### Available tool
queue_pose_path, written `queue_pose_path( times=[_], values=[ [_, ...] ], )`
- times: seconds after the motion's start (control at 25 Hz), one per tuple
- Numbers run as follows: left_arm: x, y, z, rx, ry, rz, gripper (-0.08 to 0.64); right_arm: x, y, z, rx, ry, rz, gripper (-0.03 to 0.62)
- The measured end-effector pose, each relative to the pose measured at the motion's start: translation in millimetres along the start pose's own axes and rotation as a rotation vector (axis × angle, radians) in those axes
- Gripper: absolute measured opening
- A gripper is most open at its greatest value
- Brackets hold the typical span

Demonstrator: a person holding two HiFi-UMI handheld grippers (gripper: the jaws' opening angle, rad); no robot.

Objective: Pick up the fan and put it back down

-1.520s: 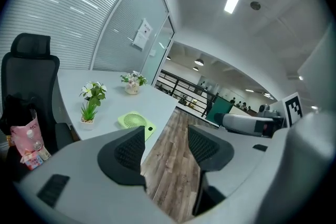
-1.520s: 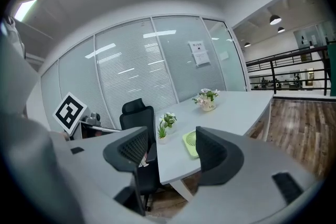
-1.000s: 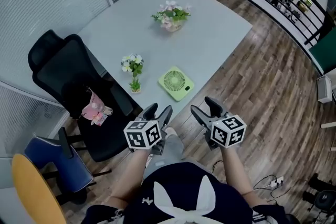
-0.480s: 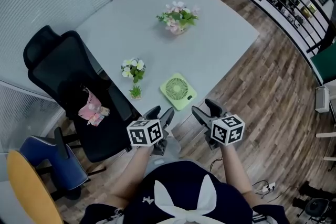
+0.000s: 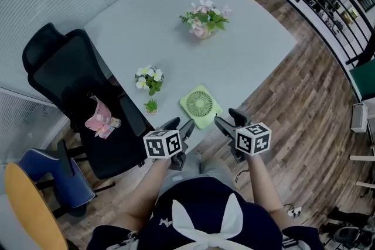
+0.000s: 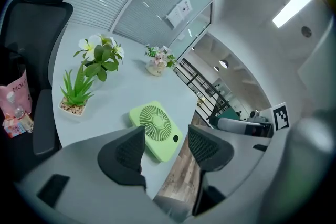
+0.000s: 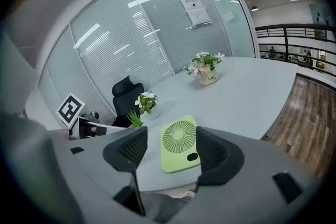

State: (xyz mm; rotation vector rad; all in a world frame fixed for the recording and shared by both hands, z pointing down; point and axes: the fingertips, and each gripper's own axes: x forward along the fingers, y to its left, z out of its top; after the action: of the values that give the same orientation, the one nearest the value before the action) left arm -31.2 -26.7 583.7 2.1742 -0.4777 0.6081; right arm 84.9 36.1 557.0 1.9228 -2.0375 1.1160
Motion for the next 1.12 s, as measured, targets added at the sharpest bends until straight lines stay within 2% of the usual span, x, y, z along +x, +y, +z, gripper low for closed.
queue_pose_path(
  times=[0.32,0.56,0.76,0.92,1.12],
  values=[
    [17,10,-5,-0.051,0.013,0.029,0.253,21,-9,-4,-0.046,0.078,0.028,0.284],
    [30,16,-11,-0.119,-0.002,0.066,0.253,41,-30,-15,-0.067,0.183,0.063,0.287],
    [43,22,-15,-0.217,-0.021,0.084,0.253,62,-47,-17,-0.107,0.266,0.119,0.290],
    [52,33,-20,-0.253,-0.026,0.131,0.253,77,-58,-23,-0.094,0.311,0.167,0.303],
    [66,38,-26,-0.319,-0.036,0.144,0.253,91,-71,-36,-0.071,0.380,0.204,0.310]
  ],
)
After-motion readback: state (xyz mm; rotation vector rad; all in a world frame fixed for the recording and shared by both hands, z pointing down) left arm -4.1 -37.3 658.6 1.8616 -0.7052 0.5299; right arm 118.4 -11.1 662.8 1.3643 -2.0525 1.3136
